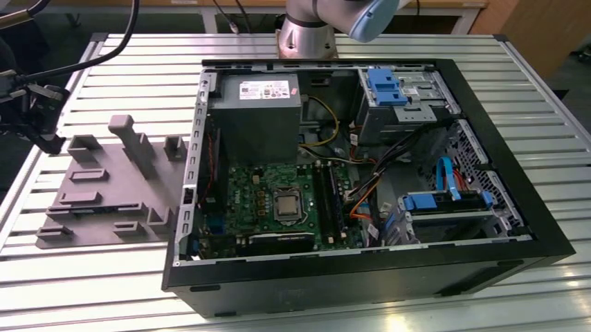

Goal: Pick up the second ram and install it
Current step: 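Reach for the second ram, then pick up the second ram and move it above second insertion slot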

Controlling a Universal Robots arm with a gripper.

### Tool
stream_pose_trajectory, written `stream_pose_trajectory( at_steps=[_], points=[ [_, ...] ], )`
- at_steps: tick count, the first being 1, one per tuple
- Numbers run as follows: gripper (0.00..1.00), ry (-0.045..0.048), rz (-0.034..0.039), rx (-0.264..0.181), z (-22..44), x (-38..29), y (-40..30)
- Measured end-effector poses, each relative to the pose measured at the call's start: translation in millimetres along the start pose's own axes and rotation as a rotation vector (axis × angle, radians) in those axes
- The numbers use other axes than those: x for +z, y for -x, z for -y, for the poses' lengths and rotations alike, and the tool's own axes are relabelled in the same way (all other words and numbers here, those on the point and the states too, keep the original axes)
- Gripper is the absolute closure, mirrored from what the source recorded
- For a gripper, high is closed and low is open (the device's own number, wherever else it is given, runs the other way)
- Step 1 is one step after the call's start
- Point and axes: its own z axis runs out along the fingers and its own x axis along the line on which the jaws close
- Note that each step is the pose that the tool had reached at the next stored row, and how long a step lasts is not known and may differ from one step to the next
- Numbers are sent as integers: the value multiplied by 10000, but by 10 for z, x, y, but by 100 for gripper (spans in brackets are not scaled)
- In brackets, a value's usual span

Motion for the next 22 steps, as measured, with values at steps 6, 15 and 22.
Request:
stream_pose_trajectory(
  at_steps=[6,15,22],
  points=[
    [89,1,1,0,7,22,-7],
    [89,0,1,0,18,63,-22],
    [89,0,1,0,21,82,-34]
  ],
)
